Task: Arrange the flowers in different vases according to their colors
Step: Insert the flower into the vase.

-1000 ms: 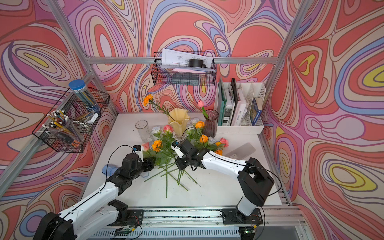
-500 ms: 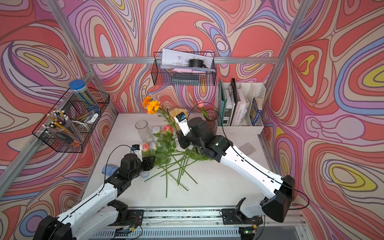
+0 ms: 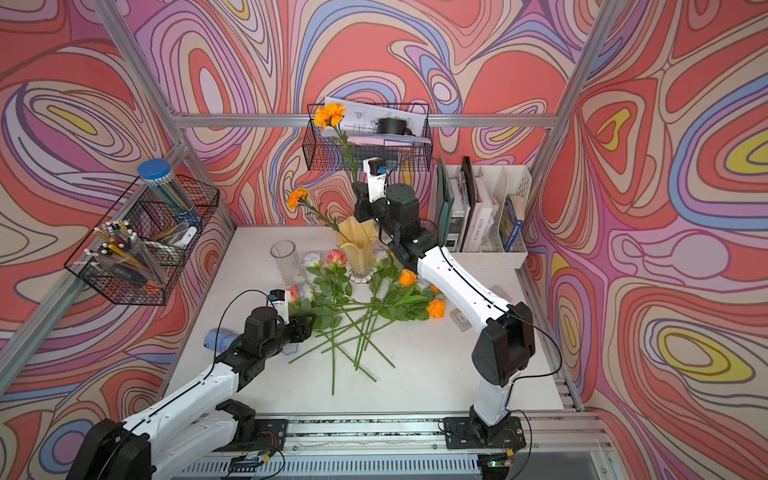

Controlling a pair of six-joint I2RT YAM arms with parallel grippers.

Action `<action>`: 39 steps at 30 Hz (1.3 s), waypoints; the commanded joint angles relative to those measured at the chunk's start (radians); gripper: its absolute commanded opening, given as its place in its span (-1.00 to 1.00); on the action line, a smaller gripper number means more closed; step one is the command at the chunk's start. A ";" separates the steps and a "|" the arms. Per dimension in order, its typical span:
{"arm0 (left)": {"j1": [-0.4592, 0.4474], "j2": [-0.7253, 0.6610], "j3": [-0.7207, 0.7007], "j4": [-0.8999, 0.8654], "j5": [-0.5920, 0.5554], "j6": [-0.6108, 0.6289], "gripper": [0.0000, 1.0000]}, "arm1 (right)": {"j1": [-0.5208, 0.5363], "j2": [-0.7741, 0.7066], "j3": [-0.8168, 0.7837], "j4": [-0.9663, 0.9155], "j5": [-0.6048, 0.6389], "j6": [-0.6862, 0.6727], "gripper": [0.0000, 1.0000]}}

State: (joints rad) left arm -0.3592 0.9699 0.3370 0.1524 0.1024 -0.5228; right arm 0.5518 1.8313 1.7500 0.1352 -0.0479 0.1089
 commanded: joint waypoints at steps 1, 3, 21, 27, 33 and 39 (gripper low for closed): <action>0.006 0.010 -0.009 0.016 0.005 0.019 0.20 | -0.020 0.044 0.009 0.165 -0.043 0.066 -1.00; 0.006 0.015 -0.008 0.018 0.002 0.021 0.20 | -0.022 0.078 0.020 0.217 -0.059 0.081 -1.00; 0.007 0.062 -0.007 0.039 -0.004 0.024 0.20 | -0.033 0.145 0.216 0.062 -0.110 0.063 -1.00; 0.007 0.068 -0.012 0.045 -0.013 0.028 0.20 | -0.038 0.169 0.046 0.215 -0.135 0.086 -1.00; 0.009 0.079 -0.008 0.042 -0.019 0.037 0.20 | -0.038 0.175 -0.112 0.336 -0.133 0.081 -1.00; 0.012 0.074 0.002 0.030 -0.018 0.041 0.20 | -0.038 0.094 -0.196 0.320 -0.110 0.086 0.19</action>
State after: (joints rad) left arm -0.3534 1.0454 0.3355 0.1787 0.0952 -0.5007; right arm 0.5175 1.9984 1.5684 0.4206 -0.1719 0.1955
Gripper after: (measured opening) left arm 0.599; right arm 0.454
